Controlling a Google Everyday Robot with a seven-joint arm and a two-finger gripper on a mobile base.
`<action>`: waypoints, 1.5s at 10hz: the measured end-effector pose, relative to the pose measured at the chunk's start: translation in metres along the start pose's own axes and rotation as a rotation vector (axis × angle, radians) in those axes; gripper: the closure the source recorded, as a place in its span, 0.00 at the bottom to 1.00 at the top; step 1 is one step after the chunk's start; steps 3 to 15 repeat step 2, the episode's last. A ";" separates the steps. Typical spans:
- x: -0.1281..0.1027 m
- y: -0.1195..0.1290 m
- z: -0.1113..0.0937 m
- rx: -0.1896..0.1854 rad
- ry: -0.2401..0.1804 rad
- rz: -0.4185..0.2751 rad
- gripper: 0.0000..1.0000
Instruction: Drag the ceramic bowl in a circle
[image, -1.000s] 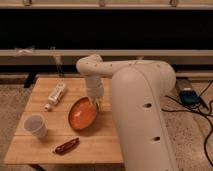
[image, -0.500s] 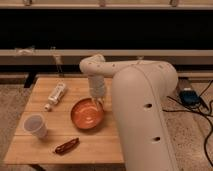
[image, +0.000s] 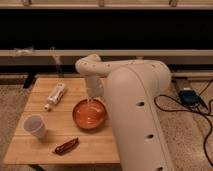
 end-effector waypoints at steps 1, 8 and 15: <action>0.000 -0.004 0.002 0.004 0.001 0.004 0.33; -0.001 -0.006 0.002 0.004 0.000 0.007 0.33; -0.001 -0.006 0.002 0.004 0.000 0.007 0.33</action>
